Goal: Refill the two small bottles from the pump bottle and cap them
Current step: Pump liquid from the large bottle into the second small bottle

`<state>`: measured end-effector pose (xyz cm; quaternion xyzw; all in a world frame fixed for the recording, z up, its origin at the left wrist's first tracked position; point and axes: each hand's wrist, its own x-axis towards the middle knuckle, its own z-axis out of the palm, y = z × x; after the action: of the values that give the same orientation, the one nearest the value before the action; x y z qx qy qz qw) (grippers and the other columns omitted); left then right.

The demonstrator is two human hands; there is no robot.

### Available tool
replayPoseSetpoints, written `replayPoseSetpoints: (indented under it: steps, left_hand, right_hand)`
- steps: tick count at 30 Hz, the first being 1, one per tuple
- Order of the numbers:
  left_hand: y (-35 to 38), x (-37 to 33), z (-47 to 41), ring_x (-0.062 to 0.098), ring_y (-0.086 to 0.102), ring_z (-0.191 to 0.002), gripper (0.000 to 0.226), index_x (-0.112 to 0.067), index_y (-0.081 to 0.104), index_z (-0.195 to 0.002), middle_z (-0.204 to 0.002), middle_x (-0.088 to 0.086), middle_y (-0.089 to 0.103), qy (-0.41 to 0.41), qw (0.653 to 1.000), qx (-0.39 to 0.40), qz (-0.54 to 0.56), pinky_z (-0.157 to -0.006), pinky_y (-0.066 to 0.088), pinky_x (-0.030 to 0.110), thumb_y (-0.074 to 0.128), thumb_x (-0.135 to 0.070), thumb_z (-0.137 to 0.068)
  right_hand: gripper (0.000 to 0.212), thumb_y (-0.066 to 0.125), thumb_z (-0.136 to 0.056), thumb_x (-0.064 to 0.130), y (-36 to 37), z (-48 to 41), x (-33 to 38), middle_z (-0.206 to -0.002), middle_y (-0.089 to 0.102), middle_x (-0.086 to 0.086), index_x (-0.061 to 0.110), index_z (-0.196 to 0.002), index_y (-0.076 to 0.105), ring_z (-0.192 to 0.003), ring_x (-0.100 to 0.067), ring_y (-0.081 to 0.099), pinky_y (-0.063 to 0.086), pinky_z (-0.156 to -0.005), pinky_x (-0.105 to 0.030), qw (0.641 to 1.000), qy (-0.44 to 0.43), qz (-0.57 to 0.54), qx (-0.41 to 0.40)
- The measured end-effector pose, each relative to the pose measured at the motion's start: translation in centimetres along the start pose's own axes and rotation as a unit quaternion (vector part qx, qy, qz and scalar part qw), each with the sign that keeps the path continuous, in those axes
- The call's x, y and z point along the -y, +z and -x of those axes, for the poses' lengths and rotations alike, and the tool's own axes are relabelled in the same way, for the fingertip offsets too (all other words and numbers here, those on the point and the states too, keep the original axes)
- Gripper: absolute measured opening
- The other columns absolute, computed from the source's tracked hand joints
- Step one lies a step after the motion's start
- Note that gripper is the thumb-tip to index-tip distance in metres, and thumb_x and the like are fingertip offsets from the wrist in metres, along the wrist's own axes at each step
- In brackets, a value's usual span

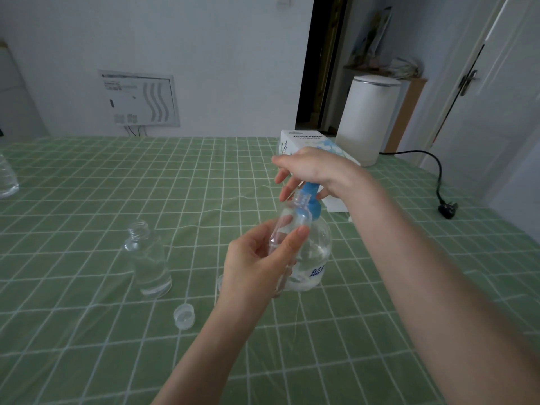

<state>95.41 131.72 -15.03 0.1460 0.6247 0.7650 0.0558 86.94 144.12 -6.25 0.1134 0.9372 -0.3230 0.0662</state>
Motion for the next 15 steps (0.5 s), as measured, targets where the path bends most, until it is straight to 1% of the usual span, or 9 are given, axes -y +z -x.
replayPoseSetpoints:
  steps: [2,6,9,12,15]
  left_hand:
    - [0.01,-0.04,0.0,-0.001,0.063,-0.056,0.039,-0.027,0.07,-0.094,-0.067,-0.01,0.072,0.0,1.0,-0.002,-0.002,-0.051,0.048,0.012,0.066,-0.047,-0.061]
    - [-0.05,0.06,-0.16,0.003,0.062,-0.055,0.036,-0.029,0.07,-0.09,-0.069,-0.007,0.073,-0.009,1.0,-0.009,0.0,-0.052,0.051,0.014,0.065,-0.05,-0.06]
    - [-0.06,0.02,-0.21,0.004,0.062,-0.055,0.039,-0.026,0.071,-0.091,-0.07,-0.007,0.072,-0.009,1.0,-0.003,0.001,-0.051,0.05,0.015,0.065,-0.05,-0.061]
    - [-0.04,-0.08,-0.12,0.004,0.062,-0.056,0.042,-0.021,0.072,-0.094,-0.071,-0.006,0.072,-0.008,1.0,0.012,0.001,-0.051,0.048,0.014,0.063,-0.049,-0.064]
    - [-0.12,0.02,0.08,0.004,0.06,-0.057,0.036,-0.02,0.071,-0.085,-0.068,-0.007,0.069,-0.011,1.0,0.028,-0.003,-0.051,0.047,0.014,0.06,-0.049,-0.067]
  right_hand:
    - [0.042,0.038,-0.099,0.045,0.18,-0.03,-0.15,-0.113,0.07,-0.009,0.018,-0.098,0.07,-0.11,-0.027,0.063,0.048,-0.097,-0.045,1.0,0.011,-0.004,0.006]
    - [0.041,0.039,-0.099,0.041,0.47,0.01,-0.18,-0.118,0.067,-0.01,0.016,-0.098,0.071,-0.11,-0.029,0.063,0.048,-0.096,-0.046,1.0,0.008,0.005,0.006]
    - [0.039,0.04,-0.098,0.04,0.52,0.05,-0.3,-0.121,0.065,-0.01,0.017,-0.095,0.072,-0.11,-0.03,0.062,0.049,-0.095,-0.046,1.0,0.011,0.005,0.014]
    - [0.034,0.042,-0.098,0.035,0.6,0.04,-0.42,-0.122,0.065,-0.01,0.018,-0.09,0.071,-0.111,-0.031,0.062,0.049,-0.098,-0.047,1.0,0.012,0.002,0.015]
    - [0.029,0.044,-0.097,0.03,0.92,-0.04,-0.6,-0.127,0.063,-0.011,0.018,-0.085,0.069,-0.114,-0.033,0.061,0.049,-0.099,-0.048,1.0,0.014,0.003,0.022]
